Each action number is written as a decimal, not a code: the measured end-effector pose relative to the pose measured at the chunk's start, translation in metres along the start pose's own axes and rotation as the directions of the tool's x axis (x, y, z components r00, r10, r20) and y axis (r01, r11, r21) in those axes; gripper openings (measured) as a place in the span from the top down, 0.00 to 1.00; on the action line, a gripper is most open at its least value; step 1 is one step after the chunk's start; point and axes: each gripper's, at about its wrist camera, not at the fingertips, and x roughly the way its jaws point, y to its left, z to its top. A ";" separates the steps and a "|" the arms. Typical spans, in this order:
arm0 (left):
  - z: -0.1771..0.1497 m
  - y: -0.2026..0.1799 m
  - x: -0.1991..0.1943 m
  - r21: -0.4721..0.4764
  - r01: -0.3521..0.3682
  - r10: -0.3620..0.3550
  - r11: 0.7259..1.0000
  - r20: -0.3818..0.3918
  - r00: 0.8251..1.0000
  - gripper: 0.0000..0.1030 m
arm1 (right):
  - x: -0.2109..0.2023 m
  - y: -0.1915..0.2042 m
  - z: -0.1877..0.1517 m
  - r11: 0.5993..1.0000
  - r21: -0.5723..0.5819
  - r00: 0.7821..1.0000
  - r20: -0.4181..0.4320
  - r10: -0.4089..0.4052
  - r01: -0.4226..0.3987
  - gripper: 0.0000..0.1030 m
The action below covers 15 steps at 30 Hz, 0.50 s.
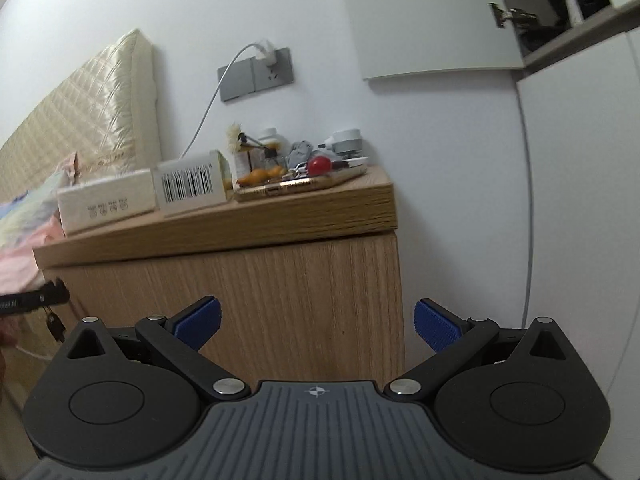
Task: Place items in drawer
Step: 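Move the left tool to the drawer's key knob and grasp it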
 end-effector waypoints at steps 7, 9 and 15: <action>0.003 0.003 0.010 0.017 0.118 -0.118 0.993 -0.030 0.993 0.01 | 0.016 -0.011 -0.002 0.998 -0.001 0.997 0.033 0.066 -0.066 0.00; 0.004 0.004 0.012 0.014 0.142 -0.141 0.990 -0.032 0.989 0.00 | 0.018 -0.014 -0.001 0.997 0.003 0.996 0.046 0.071 -0.071 0.00; 0.008 0.008 0.022 -0.012 0.217 -0.217 0.976 -0.062 0.974 0.01 | 0.016 -0.014 -0.003 0.995 0.000 0.993 0.060 0.100 -0.100 0.00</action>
